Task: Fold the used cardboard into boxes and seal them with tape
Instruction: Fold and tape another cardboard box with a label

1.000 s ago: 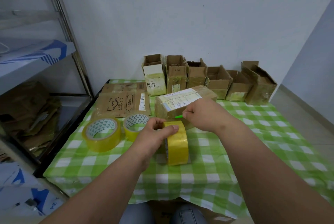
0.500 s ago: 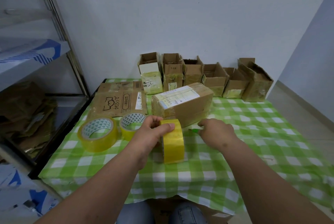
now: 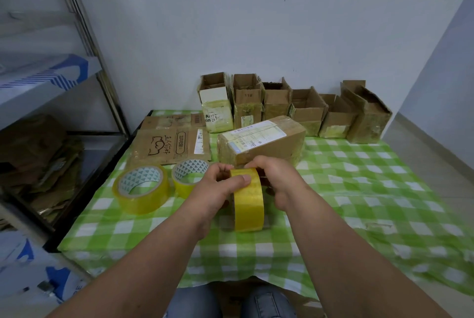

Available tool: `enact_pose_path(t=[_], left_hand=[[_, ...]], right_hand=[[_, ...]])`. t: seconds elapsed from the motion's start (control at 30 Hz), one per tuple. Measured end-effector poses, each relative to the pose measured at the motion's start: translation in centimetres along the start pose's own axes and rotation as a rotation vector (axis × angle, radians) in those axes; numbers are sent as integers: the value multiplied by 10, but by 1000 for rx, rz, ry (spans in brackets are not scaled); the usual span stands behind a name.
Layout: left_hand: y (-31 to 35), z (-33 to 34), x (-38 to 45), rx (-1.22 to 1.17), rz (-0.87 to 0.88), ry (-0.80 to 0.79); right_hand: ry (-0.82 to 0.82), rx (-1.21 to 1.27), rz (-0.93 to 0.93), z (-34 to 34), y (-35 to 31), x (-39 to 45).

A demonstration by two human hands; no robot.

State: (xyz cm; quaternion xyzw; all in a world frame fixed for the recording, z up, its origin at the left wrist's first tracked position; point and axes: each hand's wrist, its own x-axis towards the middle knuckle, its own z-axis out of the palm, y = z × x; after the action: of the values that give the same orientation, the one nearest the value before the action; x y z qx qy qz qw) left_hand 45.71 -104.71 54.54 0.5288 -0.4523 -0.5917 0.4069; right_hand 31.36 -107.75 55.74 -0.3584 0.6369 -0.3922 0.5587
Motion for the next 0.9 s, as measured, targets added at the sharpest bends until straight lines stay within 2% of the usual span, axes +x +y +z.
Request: enact_pose_path(t=[0.13, 0.23, 0.37, 0.47, 0.57, 0.9], left_hand=[[-2, -2, 3, 50, 4, 23], [-2, -6, 2, 173, 61, 158], [6, -14, 12, 495, 399, 291], [25, -12, 34, 787, 566, 218], [38, -4, 52, 1002, 525, 131], [40, -5, 63, 1085, 586, 176]], right_hand=[[20, 67, 0, 4, -5, 0], [34, 65, -24, 4, -5, 2], [43, 35, -64, 4, 0, 3], [13, 48, -96, 2, 5, 3], [13, 72, -127, -2, 10, 2], [75, 300, -155, -17, 26, -5]])
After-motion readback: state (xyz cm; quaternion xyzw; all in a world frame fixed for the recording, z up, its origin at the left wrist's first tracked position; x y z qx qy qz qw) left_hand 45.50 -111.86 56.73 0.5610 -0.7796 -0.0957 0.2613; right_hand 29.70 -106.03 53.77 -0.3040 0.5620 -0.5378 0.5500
